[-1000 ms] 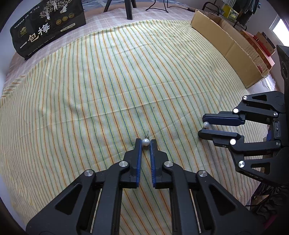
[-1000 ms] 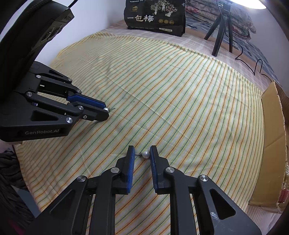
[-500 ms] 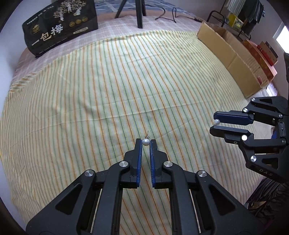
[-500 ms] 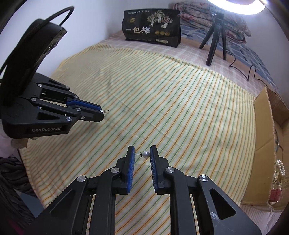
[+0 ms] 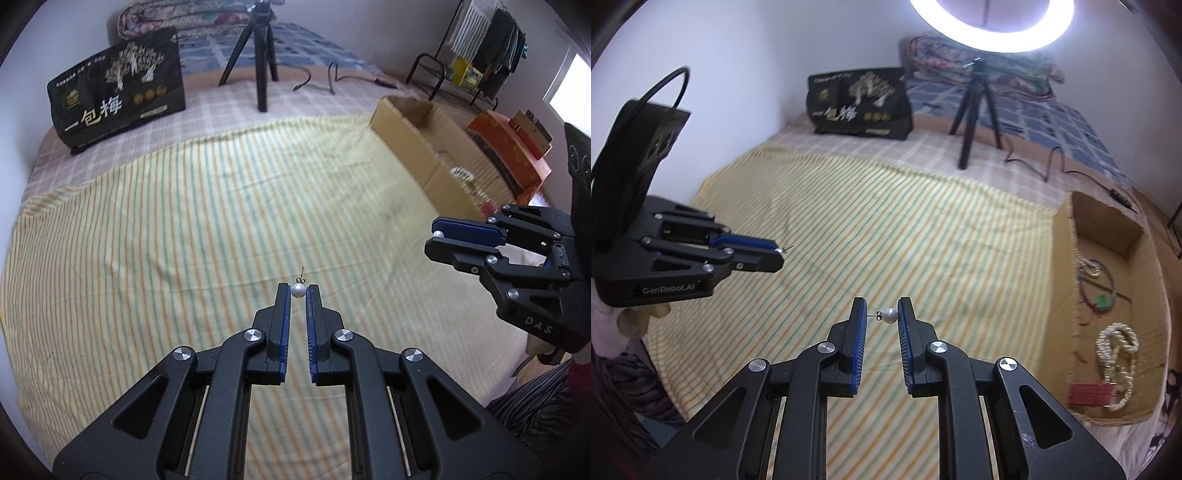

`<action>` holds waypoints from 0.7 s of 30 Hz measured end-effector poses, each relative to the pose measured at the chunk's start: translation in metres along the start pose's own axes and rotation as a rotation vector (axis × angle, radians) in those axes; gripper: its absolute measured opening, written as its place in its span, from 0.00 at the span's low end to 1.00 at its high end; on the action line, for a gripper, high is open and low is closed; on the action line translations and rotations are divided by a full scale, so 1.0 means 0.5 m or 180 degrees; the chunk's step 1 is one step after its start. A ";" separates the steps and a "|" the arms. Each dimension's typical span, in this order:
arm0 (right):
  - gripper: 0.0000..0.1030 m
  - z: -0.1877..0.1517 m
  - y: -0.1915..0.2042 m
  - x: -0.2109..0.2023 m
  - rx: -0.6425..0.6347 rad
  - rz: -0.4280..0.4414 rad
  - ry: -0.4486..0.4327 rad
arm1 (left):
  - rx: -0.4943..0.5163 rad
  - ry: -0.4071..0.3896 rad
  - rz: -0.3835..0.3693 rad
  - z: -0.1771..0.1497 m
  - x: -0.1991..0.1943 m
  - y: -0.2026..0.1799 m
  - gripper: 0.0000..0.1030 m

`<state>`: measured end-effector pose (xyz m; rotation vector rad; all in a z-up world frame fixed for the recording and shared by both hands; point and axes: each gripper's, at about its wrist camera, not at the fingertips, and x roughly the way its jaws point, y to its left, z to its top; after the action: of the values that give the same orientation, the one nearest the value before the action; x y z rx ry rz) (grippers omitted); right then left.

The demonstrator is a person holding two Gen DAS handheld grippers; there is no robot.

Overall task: Organize jewelry
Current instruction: 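Carry the pearl earring in the left tool over the cardboard box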

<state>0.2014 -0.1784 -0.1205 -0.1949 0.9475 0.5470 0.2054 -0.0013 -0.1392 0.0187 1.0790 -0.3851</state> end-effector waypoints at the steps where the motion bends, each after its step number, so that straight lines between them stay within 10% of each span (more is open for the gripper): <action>1: 0.15 0.002 -0.008 -0.007 0.0022 -0.0020 -0.0023 | -0.0004 -0.0024 -0.0018 0.005 -0.002 -0.007 0.06; 21: 0.15 0.013 -0.194 -0.115 0.0500 -0.0382 -0.0289 | 0.0181 -0.0358 -0.0300 0.069 -0.011 -0.183 0.06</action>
<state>0.2308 -0.2787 -0.0774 -0.0843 0.8801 0.3663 0.2038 -0.0918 -0.1025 -0.0034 0.9598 -0.4960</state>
